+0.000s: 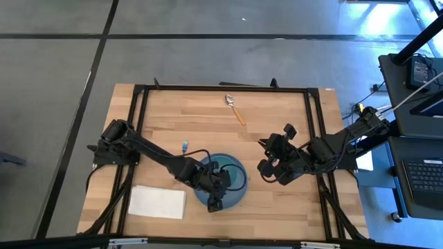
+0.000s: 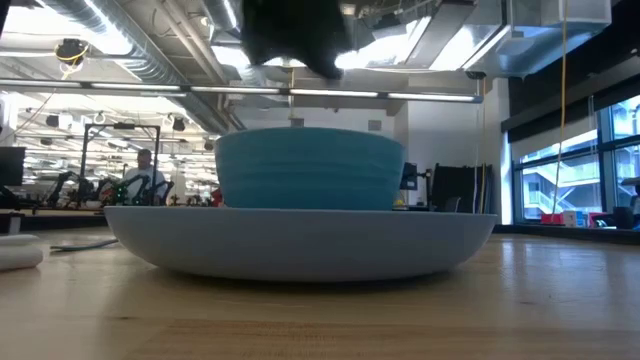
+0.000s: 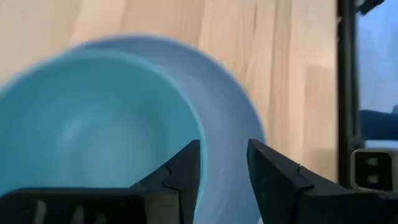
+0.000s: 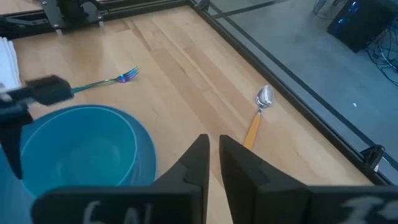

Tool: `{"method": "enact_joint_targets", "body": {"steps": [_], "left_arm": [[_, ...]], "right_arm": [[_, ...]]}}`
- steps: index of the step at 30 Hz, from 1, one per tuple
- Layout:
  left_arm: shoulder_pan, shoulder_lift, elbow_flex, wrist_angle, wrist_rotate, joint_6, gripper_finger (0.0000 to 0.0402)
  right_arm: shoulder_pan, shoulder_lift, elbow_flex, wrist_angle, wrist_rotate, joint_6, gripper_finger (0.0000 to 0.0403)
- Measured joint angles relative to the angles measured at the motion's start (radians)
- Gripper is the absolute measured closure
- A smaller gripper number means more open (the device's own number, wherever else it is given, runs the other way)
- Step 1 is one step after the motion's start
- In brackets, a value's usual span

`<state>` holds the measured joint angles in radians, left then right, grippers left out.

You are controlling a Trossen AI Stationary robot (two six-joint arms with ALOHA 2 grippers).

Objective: Set table place
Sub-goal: Move the fork to the middle left of the table

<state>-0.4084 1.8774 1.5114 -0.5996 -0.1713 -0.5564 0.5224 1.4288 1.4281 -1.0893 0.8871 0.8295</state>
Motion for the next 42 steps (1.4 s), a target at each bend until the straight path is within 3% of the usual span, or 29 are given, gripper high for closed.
{"method": "enact_joint_targets", "body": {"steps": [9, 14, 20, 24, 31, 37, 42], "left_arm": [[0.066, -0.001, 0.246, -0.293, -0.058, 0.089, 0.0282], [0.163, -0.012, 0.275, -0.513, -0.125, 0.061, 0.0282], [0.253, -0.042, 0.274, -0.912, -0.374, -0.141, 0.0282], [0.259, -0.116, 0.247, -0.964, -0.448, -0.217, 0.0282], [0.257, -0.376, 0.054, -0.927, -0.427, -0.359, 0.0282], [0.257, -0.649, -0.286, -0.779, -0.392, -0.536, 0.0281], [0.257, -0.798, -0.59, -0.486, -0.331, -0.585, 0.028]], "right_arm": [[0.0, 0.0, 0.0, 0.0, -0.001, 0.0, 0.0361], [0.0, 0.0, 0.0, 0.0, -0.031, 0.002, 0.0361], [0.013, 0.0, -0.002, 0.003, -0.058, 0.004, 0.0361], [0.026, 0.001, -0.015, 0.001, -0.061, 0.004, 0.0361], [0.041, 0.001, -0.027, 0.001, -0.078, 0.074, 0.0361], [0.057, 0.005, -0.028, 0.001, -0.079, 0.148, 0.0361], [0.058, 0.005, -0.029, 0.001, -0.078, 0.189, 0.0361]]}}
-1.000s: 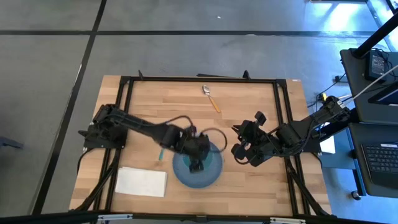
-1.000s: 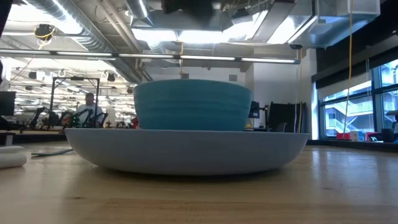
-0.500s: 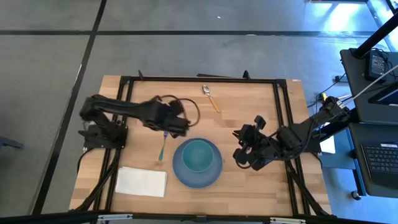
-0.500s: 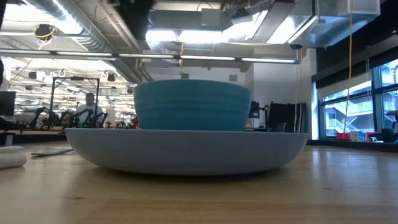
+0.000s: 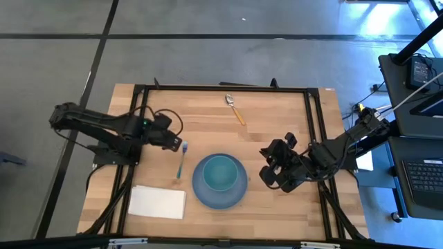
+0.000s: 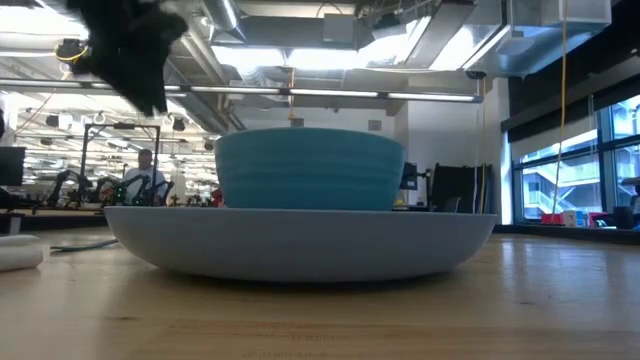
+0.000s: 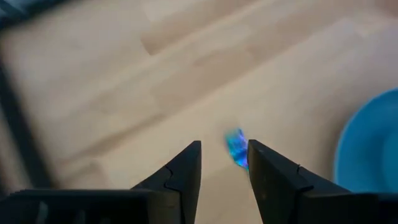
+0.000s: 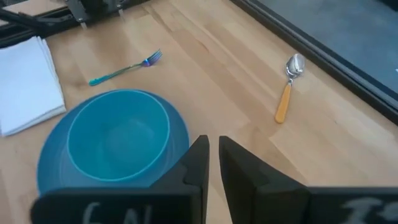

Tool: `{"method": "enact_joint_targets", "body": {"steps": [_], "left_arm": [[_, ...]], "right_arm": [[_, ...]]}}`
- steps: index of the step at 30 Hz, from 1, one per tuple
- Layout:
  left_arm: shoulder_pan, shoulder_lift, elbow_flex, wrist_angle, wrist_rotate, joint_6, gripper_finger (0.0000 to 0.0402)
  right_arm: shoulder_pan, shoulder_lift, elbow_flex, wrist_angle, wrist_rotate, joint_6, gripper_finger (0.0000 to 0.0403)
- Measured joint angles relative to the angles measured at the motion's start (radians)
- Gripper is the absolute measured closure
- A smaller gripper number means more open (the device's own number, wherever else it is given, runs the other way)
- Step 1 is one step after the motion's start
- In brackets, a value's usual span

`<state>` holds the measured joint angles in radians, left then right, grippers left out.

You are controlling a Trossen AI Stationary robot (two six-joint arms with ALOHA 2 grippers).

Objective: Set table place
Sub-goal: Move the fork to the middle left of the table

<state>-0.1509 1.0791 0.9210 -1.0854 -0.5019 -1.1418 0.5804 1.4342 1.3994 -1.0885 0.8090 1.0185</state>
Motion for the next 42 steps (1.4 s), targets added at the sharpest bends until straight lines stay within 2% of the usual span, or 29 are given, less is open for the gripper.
{"method": "enact_joint_targets", "body": {"steps": [3, 7, 13, 20, 30, 36, 42], "left_arm": [[0.0, -0.022, -0.155, 0.197, 0.034, -0.008, 0.0286], [-0.013, -0.005, -0.328, 0.37, 0.046, -0.061, 0.0294], [-0.05, 0.031, -0.469, 0.534, 0.001, -0.171, 0.0304], [-0.133, 0.07, -0.466, 0.648, -0.064, -0.191, 0.0319], [-0.228, 0.223, -0.465, 0.703, -0.065, -0.294, 0.0335], [-0.252, 0.291, -0.465, 0.77, -0.064, -0.316, 0.0336], [-0.252, 0.292, -0.465, 0.789, -0.054, -0.285, 0.0322]], "right_arm": [[-0.001, 0.007, 0.0, 0.005, 0.001, 0.001, 0.0361], [-0.001, 0.017, 0.0, 0.007, 0.0, -0.001, 0.0361], [-0.001, 0.025, 0.0, 0.007, -0.001, -0.011, 0.0361], [-0.001, 0.025, 0.0, 0.007, -0.001, -0.027, 0.0361], [-0.001, 0.025, 0.0, 0.007, -0.001, -0.026, 0.0361], [-0.001, 0.025, 0.0, 0.007, -0.001, -0.028, 0.0361], [-0.001, 0.025, 0.0, 0.007, -0.001, -0.034, 0.0361]]}}
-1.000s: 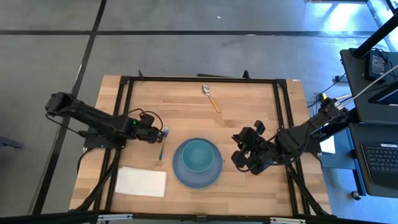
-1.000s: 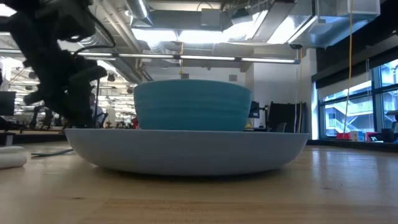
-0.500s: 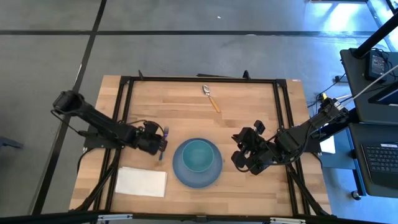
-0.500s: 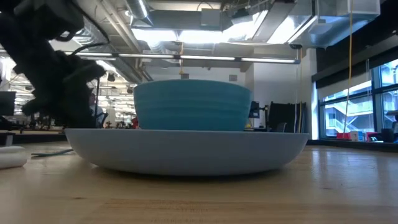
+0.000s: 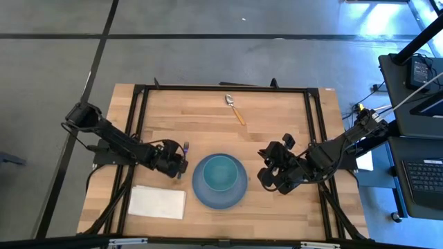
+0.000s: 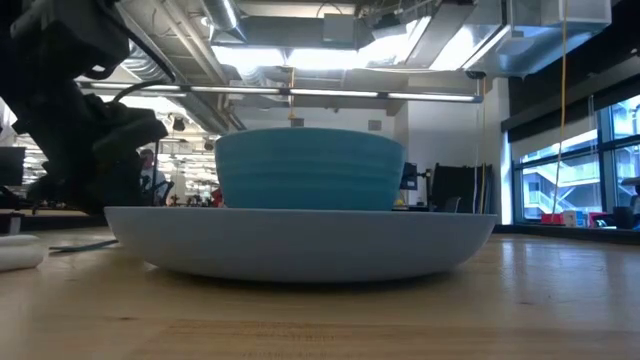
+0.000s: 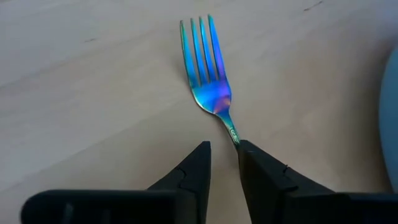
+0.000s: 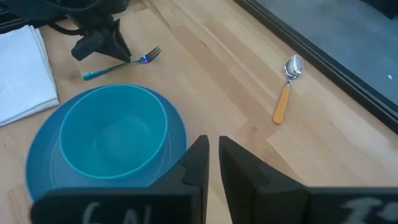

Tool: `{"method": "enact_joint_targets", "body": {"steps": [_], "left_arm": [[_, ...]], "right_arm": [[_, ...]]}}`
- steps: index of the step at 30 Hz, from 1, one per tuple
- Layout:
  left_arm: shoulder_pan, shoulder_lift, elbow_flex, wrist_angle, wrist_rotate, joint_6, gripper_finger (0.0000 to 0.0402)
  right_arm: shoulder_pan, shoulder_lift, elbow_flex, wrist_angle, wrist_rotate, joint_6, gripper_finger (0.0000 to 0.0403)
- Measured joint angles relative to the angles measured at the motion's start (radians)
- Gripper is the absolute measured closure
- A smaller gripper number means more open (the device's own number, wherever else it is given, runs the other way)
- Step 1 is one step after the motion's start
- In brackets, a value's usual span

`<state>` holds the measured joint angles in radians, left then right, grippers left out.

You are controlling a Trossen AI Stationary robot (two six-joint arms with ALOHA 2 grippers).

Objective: Set table place
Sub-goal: Move the fork to the middle left of the table

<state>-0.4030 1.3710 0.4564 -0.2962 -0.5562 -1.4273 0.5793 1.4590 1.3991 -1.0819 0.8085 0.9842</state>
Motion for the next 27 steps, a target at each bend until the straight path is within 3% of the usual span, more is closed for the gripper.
{"method": "enact_joint_targets", "body": {"steps": [13, 27], "left_arm": [[0.013, -0.003, 0.023, 0.028, 0.001, 0.043, 0.0252], [0.011, -0.001, 0.097, -0.015, -0.036, 0.042, 0.0266]], "right_arm": [[-0.002, 0.0, 0.0, 0.0, 0.003, -0.096, 0.0361], [0.0, 0.0, 0.0, 0.001, -0.004, -0.044, 0.0361]]}}
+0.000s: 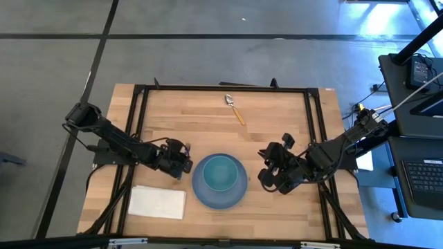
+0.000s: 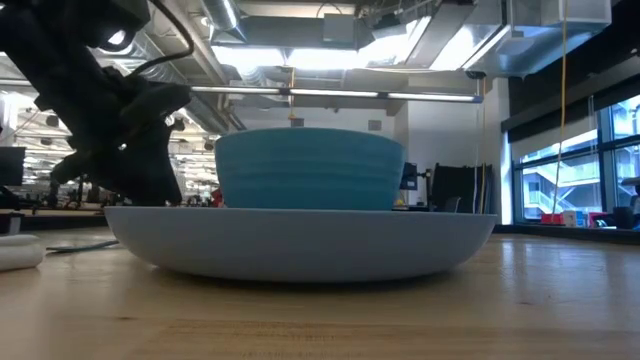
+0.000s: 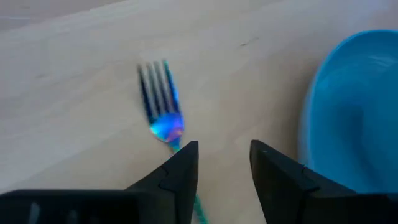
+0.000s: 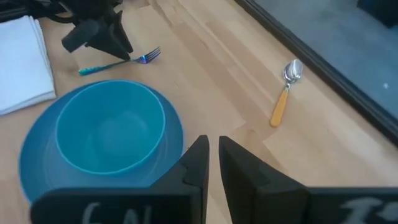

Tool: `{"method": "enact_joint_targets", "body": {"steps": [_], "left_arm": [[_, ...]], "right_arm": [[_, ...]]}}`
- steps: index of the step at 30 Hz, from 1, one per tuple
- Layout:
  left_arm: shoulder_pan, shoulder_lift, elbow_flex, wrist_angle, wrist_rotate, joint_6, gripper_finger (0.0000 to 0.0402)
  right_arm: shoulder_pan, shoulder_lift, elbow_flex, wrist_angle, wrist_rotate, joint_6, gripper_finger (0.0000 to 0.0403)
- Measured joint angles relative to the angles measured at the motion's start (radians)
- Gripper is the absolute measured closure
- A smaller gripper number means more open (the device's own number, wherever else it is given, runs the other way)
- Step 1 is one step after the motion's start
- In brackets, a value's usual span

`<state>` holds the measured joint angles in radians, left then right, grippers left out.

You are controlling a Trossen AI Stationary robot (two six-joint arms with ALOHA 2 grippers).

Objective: Set table place
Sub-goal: Move the fork to the middle left of the table

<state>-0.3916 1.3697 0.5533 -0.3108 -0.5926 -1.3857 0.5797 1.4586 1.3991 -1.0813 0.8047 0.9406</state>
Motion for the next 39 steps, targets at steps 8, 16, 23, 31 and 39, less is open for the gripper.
{"method": "enact_joint_targets", "body": {"steps": [8, 16, 23, 31, 39], "left_arm": [[-0.012, 0.0, 0.0, -0.02, -0.023, -0.038, 0.0266], [-0.053, 0.098, 0.0, -0.029, -0.045, -0.121, 0.0266], [-0.059, 0.19, 0.004, -0.019, -0.069, -0.173, 0.0266], [-0.064, 0.199, 0.003, -0.01, -0.079, -0.185, 0.0267], [-0.063, 0.2, 0.002, -0.009, -0.076, -0.202, 0.0267]], "right_arm": [[0.036, 0.027, 0.0, 0.0, -0.014, 0.089, 0.0361], [0.071, 0.067, 0.0, 0.016, -0.02, 0.139, 0.0361], [0.093, 0.08, 0.0, 0.034, -0.041, 0.178, 0.0361], [0.109, 0.08, 0.0, 0.047, -0.04, 0.179, 0.0361], [0.113, 0.08, 0.0, 0.046, -0.039, 0.179, 0.0361]]}}
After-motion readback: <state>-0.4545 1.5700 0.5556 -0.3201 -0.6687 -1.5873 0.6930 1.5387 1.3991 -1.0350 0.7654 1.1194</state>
